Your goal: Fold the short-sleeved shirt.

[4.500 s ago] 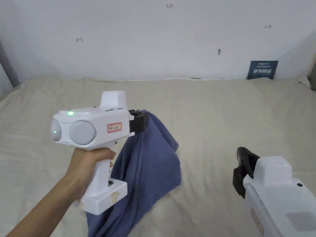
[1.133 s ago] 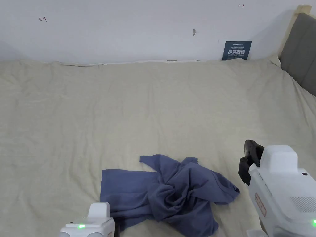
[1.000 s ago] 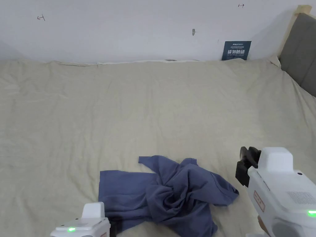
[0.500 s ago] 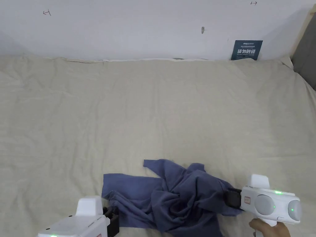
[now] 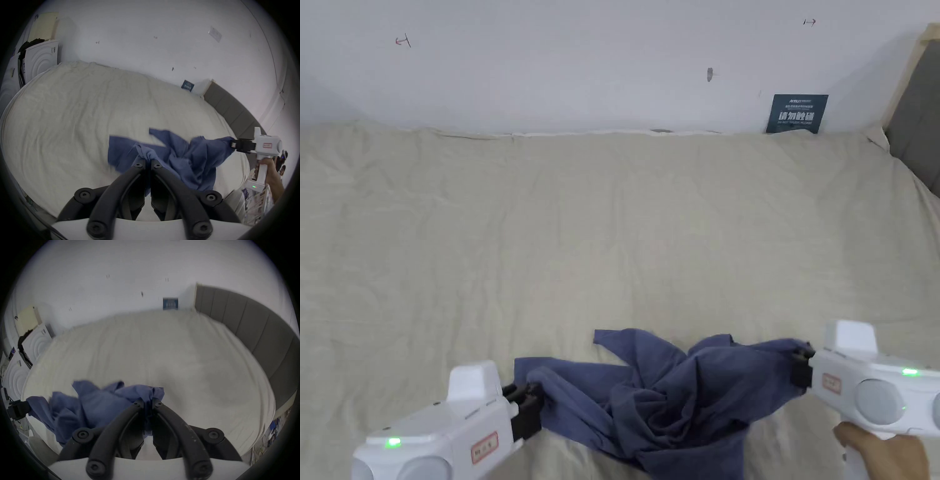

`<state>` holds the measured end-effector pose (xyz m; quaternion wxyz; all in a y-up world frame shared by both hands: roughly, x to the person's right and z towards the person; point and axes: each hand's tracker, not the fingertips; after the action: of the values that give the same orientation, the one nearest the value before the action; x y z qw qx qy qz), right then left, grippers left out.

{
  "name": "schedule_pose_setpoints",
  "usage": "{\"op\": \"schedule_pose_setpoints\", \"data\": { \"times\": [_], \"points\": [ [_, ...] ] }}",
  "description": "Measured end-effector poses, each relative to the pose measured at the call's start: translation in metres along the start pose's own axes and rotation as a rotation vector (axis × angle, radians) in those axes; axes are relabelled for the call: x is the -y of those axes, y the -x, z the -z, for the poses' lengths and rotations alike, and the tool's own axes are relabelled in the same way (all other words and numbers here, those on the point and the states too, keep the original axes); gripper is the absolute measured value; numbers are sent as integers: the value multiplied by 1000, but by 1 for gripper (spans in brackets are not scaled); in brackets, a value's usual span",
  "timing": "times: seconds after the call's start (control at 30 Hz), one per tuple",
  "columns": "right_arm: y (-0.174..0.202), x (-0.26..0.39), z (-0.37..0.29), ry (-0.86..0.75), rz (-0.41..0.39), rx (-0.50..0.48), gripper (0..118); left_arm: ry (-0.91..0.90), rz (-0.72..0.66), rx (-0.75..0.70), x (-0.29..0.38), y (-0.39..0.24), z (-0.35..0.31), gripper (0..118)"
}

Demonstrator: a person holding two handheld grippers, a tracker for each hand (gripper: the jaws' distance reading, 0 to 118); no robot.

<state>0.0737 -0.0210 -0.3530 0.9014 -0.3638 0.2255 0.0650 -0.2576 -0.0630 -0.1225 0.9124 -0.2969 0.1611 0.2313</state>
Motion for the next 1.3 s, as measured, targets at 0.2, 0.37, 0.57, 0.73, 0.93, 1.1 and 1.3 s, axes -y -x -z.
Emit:
{"op": "schedule_pose_setpoints", "data": {
  "times": [0.2,0.37,0.57,0.73,0.93,1.1,1.3],
  "points": [
    [6,-79,-68,-200,-84,15,10,-164,-50,1,-99,9,-11,5],
    [14,-145,-102,-323,-115,39,10,-297,7,-49,-196,1,-26,5],
    [-23,-231,-65,-462,-163,69,10,-415,79,-132,-298,-13,-34,5],
    [-24,-283,-57,-525,-150,67,10,-506,112,-212,-371,-20,-30,5],
    [-22,-311,-35,-552,-126,72,10,-576,88,-258,-416,-18,-16,5],
    [-25,-304,0,-527,-99,62,10,-540,139,-359,-414,-3,14,5],
    [-18,-272,47,-450,-84,35,10,-449,155,-415,-380,26,58,5]
  ]
}}
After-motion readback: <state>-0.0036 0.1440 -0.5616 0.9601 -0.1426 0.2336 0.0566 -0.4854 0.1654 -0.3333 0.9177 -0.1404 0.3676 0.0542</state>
